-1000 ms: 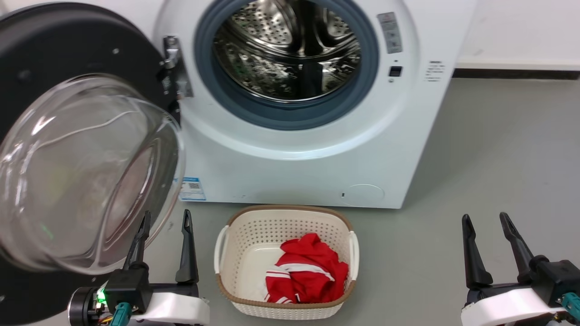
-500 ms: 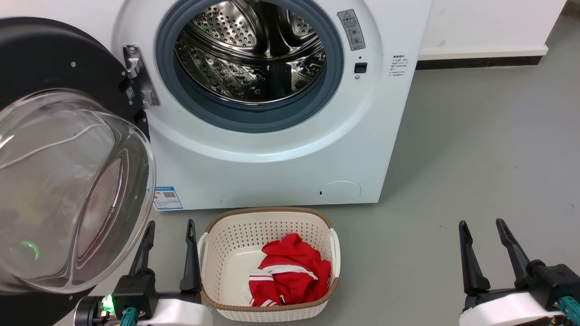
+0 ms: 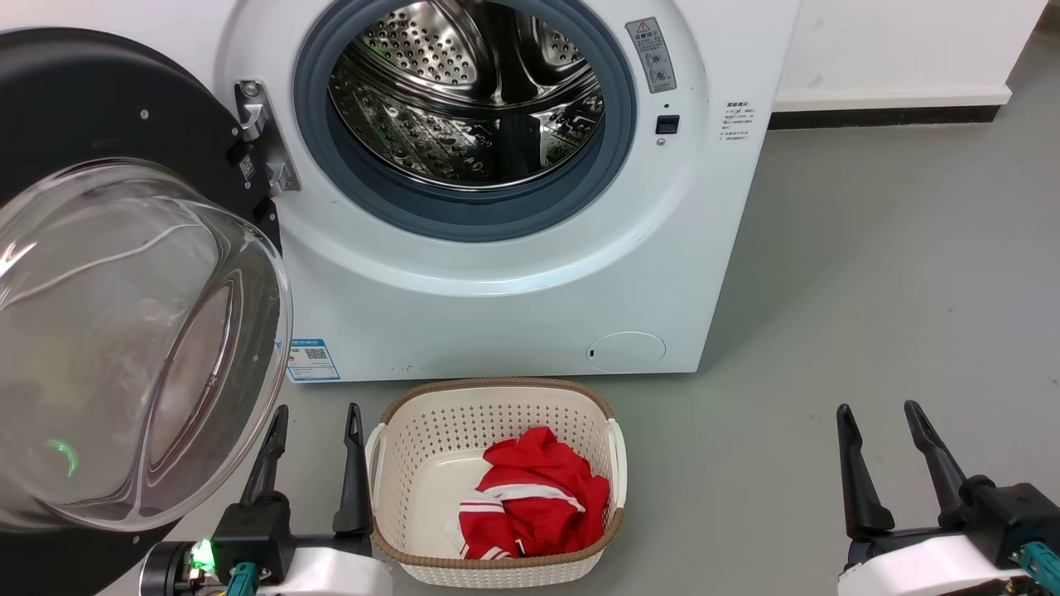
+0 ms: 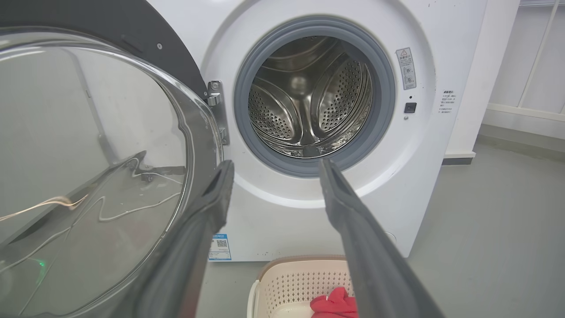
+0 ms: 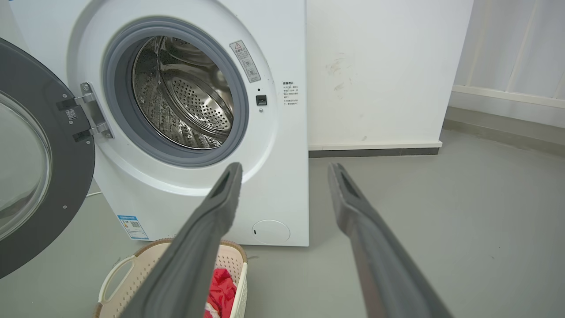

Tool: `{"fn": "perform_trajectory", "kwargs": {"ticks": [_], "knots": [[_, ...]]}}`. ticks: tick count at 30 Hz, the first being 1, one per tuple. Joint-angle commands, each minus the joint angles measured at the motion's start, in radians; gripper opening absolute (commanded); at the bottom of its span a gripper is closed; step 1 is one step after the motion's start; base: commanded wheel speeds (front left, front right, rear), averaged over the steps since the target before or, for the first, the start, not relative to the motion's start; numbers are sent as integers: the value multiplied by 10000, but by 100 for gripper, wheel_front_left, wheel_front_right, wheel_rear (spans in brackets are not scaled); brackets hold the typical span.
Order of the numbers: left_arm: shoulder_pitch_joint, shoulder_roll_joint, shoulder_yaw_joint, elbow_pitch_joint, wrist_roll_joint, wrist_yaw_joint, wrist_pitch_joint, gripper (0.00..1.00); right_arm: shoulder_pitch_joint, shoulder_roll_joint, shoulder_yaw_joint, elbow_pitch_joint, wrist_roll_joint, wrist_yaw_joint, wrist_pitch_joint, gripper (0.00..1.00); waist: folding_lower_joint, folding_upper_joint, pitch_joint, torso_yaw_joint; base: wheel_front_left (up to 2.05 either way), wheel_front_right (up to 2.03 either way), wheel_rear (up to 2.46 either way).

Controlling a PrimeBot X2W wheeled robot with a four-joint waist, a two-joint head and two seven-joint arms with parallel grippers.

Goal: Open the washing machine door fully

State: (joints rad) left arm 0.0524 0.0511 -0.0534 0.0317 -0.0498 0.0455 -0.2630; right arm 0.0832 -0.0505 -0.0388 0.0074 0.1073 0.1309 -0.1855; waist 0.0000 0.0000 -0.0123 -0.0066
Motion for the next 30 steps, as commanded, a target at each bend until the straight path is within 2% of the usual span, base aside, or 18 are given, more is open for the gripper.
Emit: {"fn": "perform_trajectory", "kwargs": {"ticks": [1,4,5,8,20,21,30], "knots": [[26,-12,17,-20,15,59,-23,100,16,9,14,-3,63,-3,-54,100,0,0,4,1,0,0,0],[34,-12,30,-29,-11,32,-23,100,12,9,13,-5,78,-3,-61,100,0,0,18,4,0,0,0],[0,0,13,-6,-22,-4,0,0,0,0,12,1,41,0,-2,0,0,0,18,5,0,0,0],[69,-2,-12,184,-173,-32,16,0,40,2,38,183,164,0,12,0,0,0,20,6,0,0,0],[-223,69,182,499,-2806,-308,569,0,-295,-115,41,521,2750,0,396,0,0,0,33,12,0,0,0],[-298,84,227,585,-3401,-377,695,0,-381,-138,41,607,3333,0,485,0,0,0,36,13,0,0,0],[-492,119,360,802,-5030,-559,1046,0,-593,-190,26,829,4923,-1,736,0,0,0,46,18,0,0,0]]}}
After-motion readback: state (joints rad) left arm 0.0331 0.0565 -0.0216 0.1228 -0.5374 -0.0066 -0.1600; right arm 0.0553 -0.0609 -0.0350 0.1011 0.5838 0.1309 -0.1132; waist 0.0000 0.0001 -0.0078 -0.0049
